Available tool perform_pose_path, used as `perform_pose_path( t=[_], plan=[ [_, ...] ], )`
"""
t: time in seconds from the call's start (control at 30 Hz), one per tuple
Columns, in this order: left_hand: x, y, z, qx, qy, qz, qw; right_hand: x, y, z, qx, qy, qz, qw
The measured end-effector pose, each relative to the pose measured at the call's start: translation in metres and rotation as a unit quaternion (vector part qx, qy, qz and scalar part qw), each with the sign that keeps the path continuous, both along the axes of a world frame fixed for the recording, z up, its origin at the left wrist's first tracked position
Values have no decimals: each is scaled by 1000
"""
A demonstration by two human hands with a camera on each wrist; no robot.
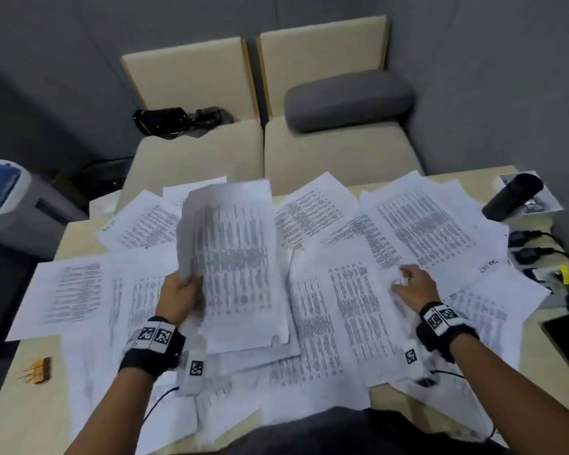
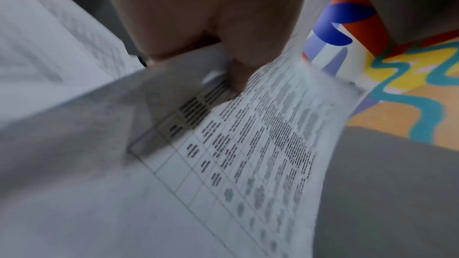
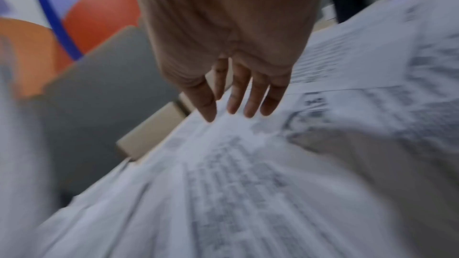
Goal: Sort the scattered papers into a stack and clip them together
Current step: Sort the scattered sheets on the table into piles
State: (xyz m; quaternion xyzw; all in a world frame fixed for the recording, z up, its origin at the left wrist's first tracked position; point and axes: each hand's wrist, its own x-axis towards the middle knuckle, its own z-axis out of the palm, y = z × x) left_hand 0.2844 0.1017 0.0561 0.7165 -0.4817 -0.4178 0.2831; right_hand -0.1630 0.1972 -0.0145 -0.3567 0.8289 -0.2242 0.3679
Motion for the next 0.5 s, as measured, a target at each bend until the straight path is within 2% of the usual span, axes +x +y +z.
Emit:
perform_pose_path(
  t=[0.07,0.13,0.23,0.37,0.5],
  plan=[
    [52,-6,-21,61,-93,7,994,-6,8,-13,34,24,-4,999],
    [88,-2,-41,121,-161,2,979,4,13,-20,42,13,4,999],
    [102,14,-65,174,-223,-38,959,45,14,-21,47,-49,22,997],
    [86,17,-98,177,-195,-57,963,107,8,-23,66,-100,64,991],
    [53,21,-107,172,-154,-120,966,159,5,-29,55,-101,87,990]
  ],
)
